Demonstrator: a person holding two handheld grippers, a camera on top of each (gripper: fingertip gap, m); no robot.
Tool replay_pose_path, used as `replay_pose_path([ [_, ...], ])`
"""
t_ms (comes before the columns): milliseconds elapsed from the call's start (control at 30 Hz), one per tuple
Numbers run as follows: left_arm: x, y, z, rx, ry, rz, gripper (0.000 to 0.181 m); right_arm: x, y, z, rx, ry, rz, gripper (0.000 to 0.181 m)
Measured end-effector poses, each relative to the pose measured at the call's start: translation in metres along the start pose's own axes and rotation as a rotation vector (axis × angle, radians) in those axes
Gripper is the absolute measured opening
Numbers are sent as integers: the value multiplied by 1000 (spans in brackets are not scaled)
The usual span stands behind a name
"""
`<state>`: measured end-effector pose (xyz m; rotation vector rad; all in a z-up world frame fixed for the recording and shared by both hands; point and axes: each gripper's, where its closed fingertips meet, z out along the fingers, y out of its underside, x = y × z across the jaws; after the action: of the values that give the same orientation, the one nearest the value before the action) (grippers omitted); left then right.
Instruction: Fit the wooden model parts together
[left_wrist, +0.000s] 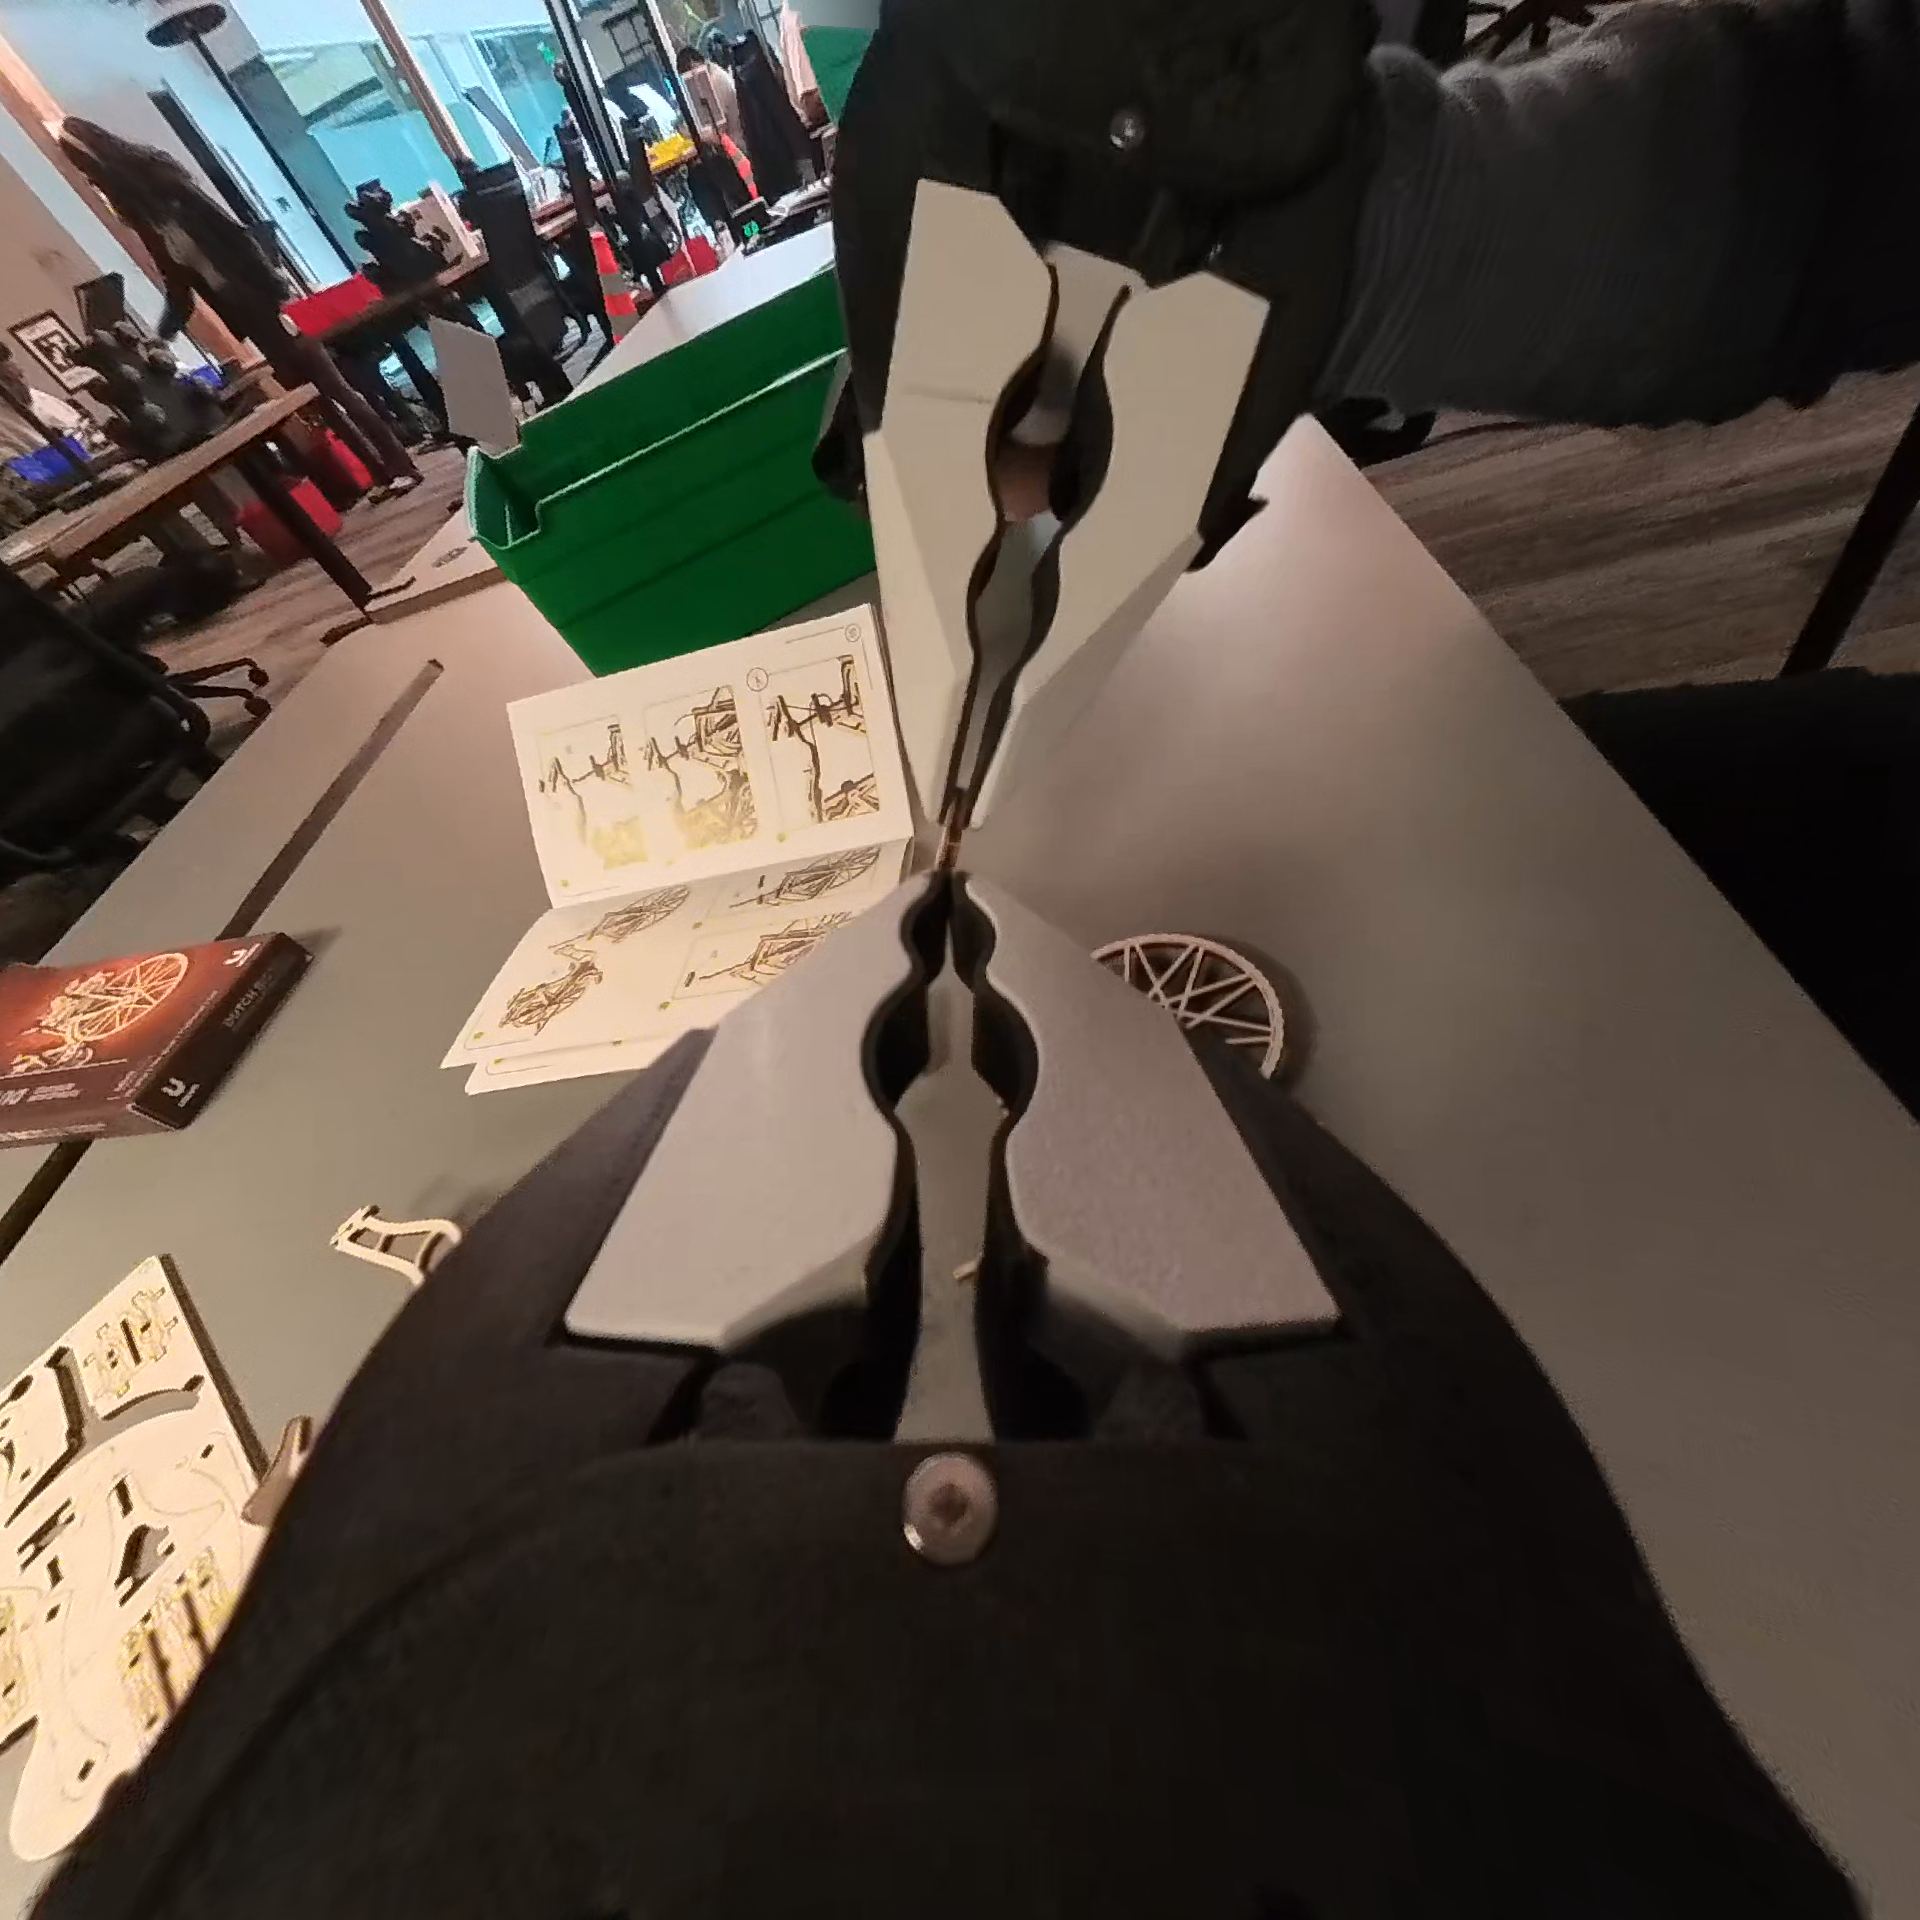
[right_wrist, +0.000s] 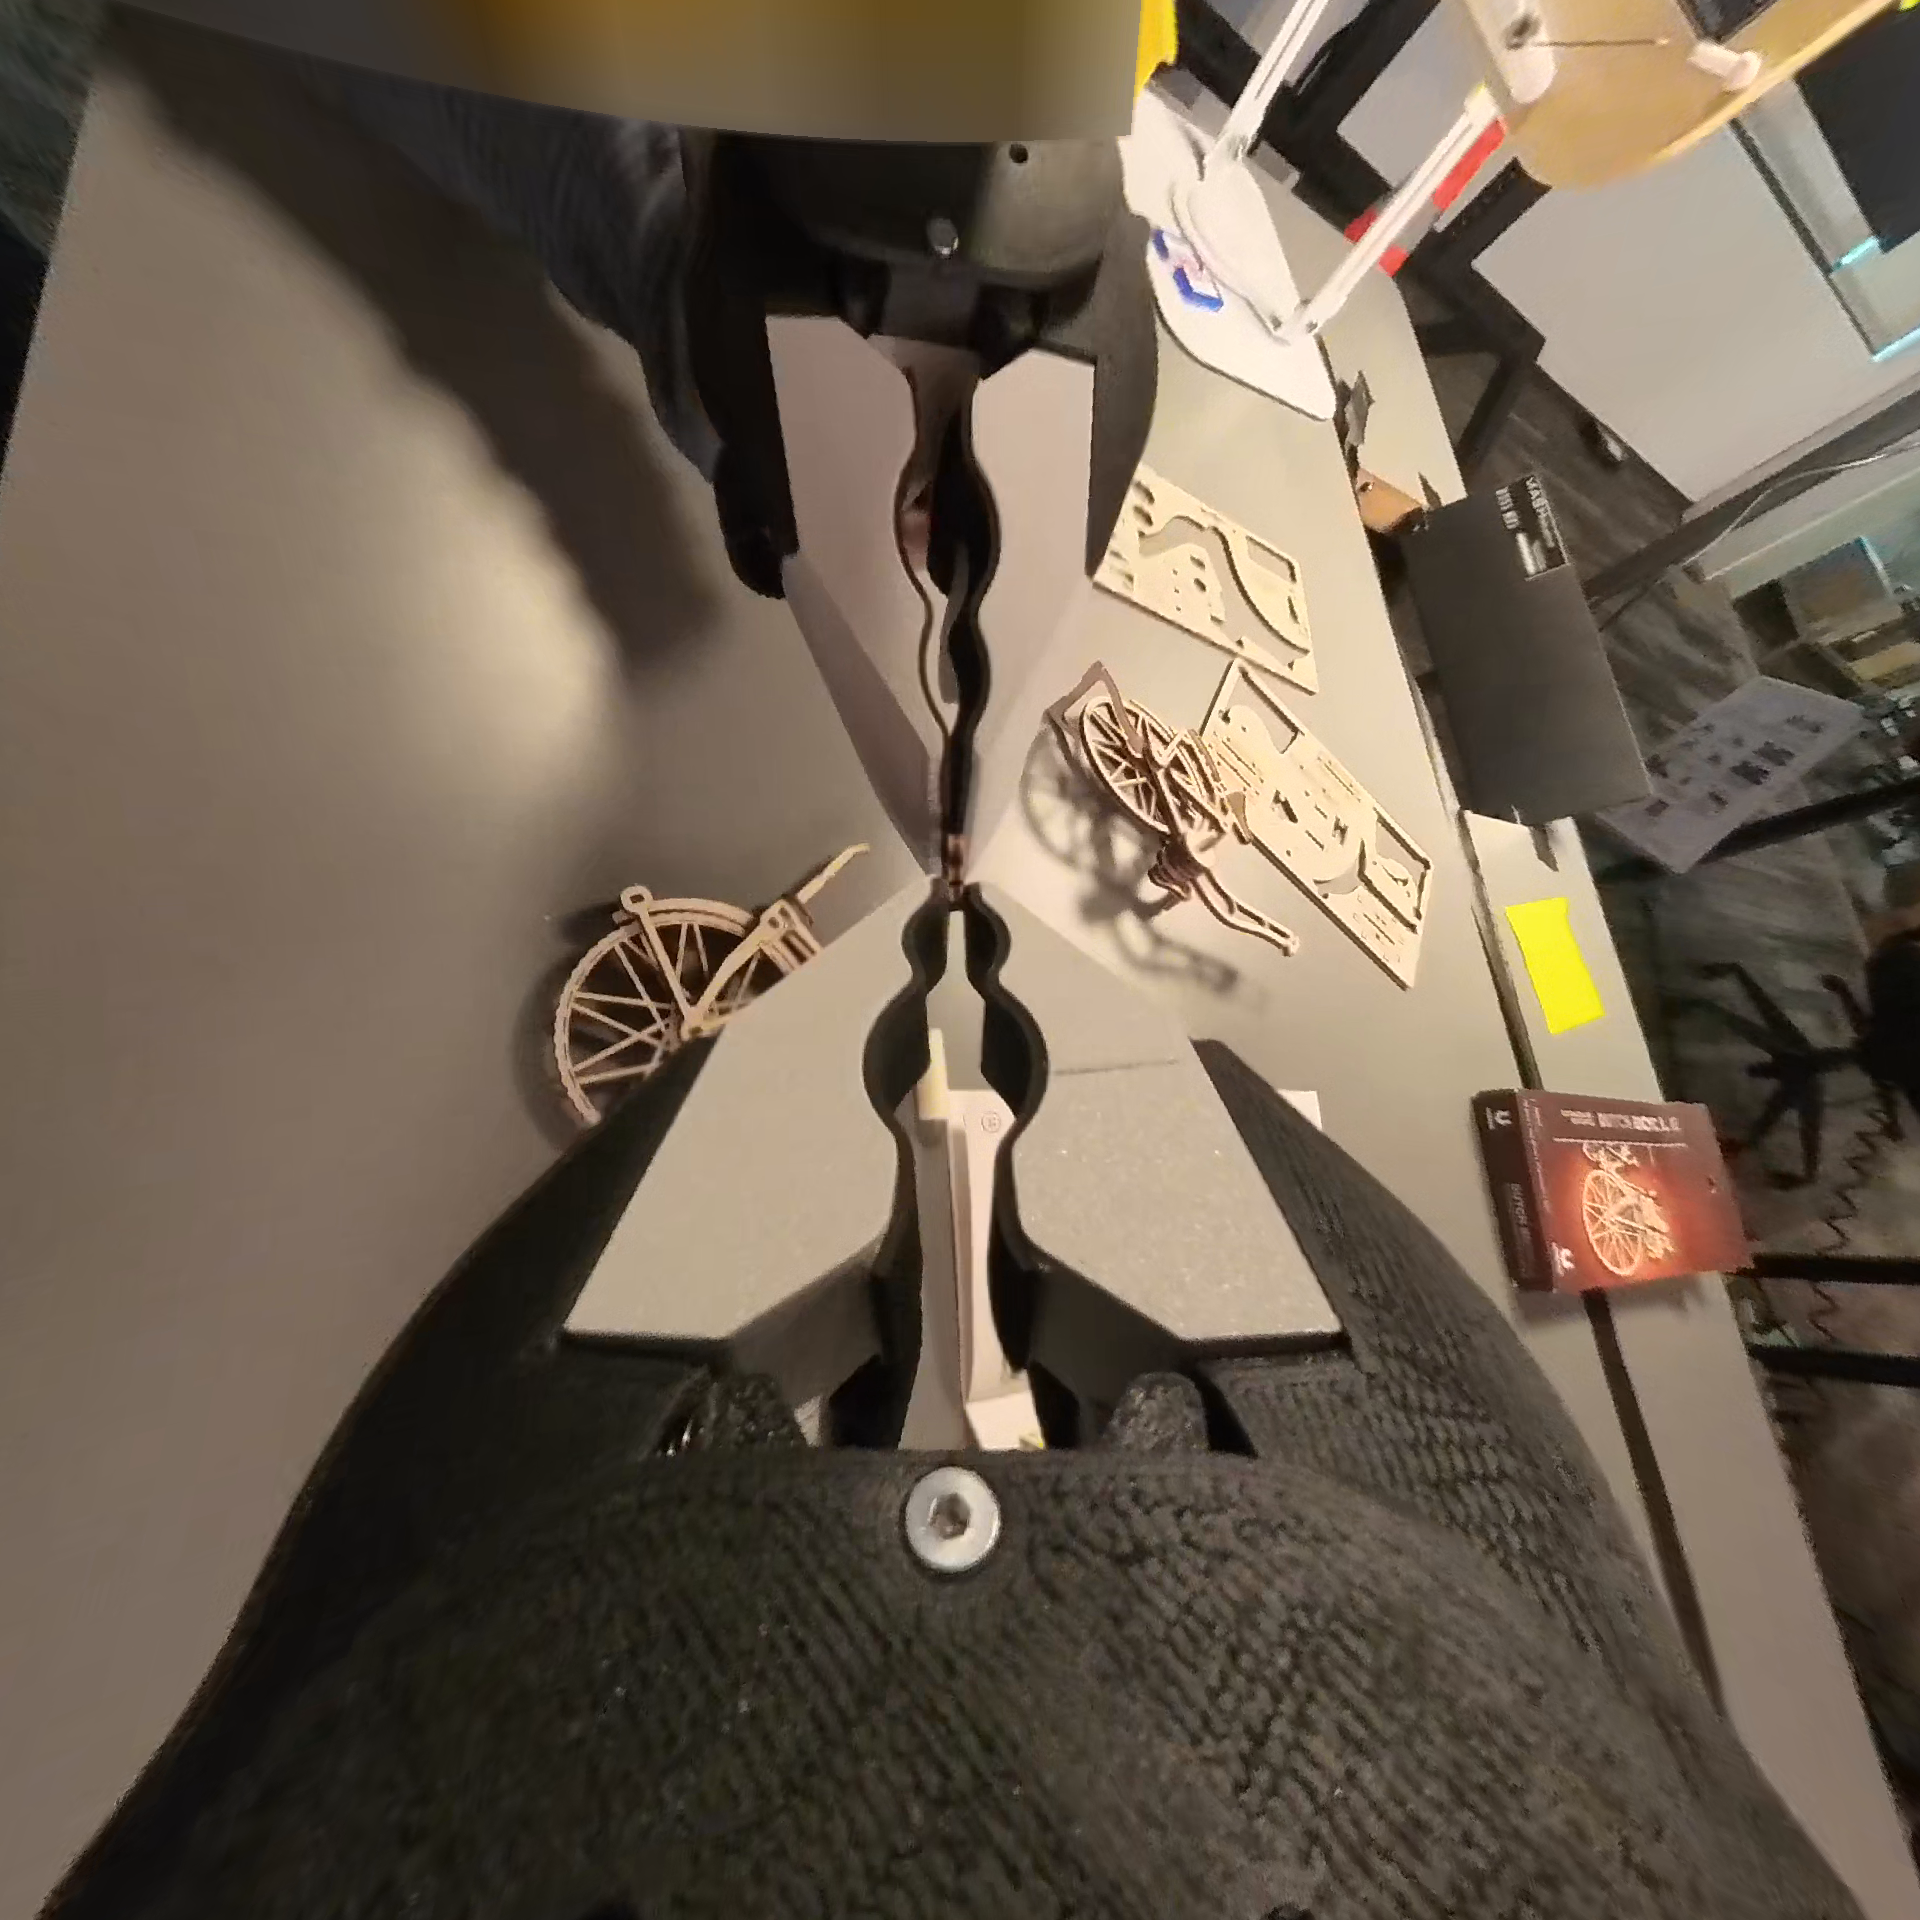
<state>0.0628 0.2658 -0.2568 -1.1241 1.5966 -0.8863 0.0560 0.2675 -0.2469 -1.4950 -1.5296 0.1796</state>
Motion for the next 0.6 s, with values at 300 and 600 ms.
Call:
replay_pose_path([
  [300,-1,3,2,10,5,-41,17,1,14,5,-126,56,-143,0],
  [600,-2,7,3,-52,-37,61,1,-1,13,7,-125,46,-116,0],
])
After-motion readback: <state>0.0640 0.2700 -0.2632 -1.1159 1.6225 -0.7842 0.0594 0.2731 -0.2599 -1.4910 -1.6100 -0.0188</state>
